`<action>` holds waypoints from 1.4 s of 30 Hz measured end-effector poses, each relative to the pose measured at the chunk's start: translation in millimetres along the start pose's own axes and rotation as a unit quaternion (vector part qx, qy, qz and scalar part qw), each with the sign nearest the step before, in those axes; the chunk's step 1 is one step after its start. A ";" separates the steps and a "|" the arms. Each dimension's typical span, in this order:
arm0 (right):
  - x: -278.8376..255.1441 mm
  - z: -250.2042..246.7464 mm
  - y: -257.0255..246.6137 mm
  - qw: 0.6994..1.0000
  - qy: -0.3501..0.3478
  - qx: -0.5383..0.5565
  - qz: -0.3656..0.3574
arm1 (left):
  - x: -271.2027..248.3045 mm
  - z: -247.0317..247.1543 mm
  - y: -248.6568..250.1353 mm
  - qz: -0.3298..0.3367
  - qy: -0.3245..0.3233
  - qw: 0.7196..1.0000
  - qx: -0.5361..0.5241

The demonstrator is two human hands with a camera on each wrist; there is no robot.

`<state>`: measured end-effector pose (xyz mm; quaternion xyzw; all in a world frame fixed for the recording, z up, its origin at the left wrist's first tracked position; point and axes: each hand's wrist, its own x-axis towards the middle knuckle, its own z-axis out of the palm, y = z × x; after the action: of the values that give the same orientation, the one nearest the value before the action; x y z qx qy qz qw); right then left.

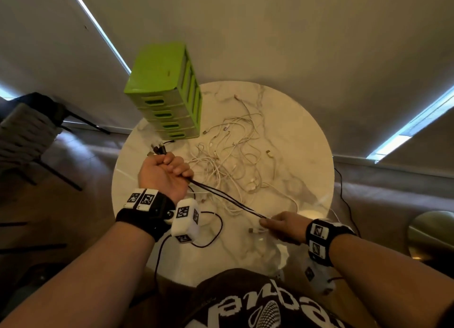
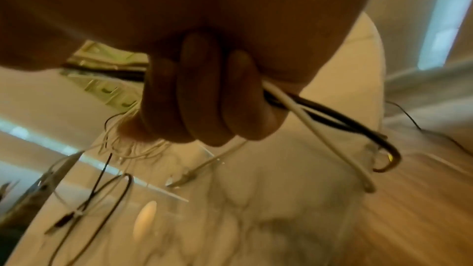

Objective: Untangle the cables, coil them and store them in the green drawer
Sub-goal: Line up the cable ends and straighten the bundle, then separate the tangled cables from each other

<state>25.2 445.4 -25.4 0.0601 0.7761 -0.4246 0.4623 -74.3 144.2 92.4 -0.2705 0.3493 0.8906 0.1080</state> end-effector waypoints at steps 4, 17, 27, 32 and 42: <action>-0.2 13.8 -0.2 0.982 0.077 0.171 0.026 | 8.5 -15.1 12.0 -0.026 0.010 0.999 0.030; 28.2 29.0 -32.7 0.912 0.213 -0.349 -0.025 | 5.2 -39.9 18.8 -0.096 -0.096 0.984 0.113; 12.6 13.5 -197.5 0.929 0.220 0.208 -0.213 | 13.7 -34.1 22.9 -0.077 -0.066 0.988 0.120; -3.0 20.8 -231.9 0.917 0.205 0.262 -0.220 | 11.9 -30.0 21.2 -0.062 -0.080 0.988 0.113; 0.1 41.3 -232.6 0.933 0.224 0.162 -0.229 | 8.2 -23.8 4.6 -0.020 -0.087 0.981 0.172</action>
<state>-60.3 268.8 106.1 0.0482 0.7730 -0.6144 0.1507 -73.1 124.8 75.9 -0.1764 0.4811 0.8348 0.2012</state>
